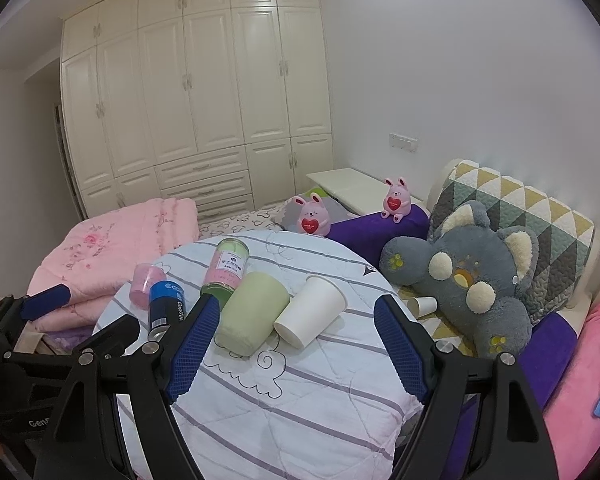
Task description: Flip cup upright
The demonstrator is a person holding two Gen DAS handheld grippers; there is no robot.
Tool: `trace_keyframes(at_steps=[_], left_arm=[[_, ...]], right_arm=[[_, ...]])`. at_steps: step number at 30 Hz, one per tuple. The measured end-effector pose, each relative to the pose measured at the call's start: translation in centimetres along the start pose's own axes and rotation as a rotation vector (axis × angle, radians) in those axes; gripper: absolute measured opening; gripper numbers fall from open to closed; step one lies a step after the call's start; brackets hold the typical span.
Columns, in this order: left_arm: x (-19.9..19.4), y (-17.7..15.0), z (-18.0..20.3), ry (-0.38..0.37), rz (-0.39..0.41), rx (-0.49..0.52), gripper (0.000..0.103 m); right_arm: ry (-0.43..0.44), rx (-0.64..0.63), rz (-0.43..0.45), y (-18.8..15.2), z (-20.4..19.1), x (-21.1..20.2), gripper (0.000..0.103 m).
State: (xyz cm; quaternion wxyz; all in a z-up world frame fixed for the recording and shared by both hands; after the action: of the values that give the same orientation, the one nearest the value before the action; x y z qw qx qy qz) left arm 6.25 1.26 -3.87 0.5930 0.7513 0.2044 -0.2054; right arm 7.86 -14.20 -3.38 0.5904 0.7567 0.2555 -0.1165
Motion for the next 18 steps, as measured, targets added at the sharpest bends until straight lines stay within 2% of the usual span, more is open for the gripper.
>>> trace_keyframes(at_steps=[18], left_arm=[[0.18, 0.46, -1.06, 0.007, 0.021, -0.022, 0.103]], right_arm=[[-0.008, -0.012, -0.002, 0.24, -0.21, 0.02, 0.081]])
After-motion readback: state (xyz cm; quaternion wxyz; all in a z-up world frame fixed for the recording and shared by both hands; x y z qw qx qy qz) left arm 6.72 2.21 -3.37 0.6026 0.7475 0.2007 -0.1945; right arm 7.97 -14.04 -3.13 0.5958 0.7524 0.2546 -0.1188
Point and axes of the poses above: each gripper's, at about its wrist camera, not at the fingertips, and x roughly the way its jaws point, z to its right, y to its top, the point moved 7 cm from there along x, roughly the way its jaws point, and after that the axes turned 13 degrees about x, right-handed, at the moved point
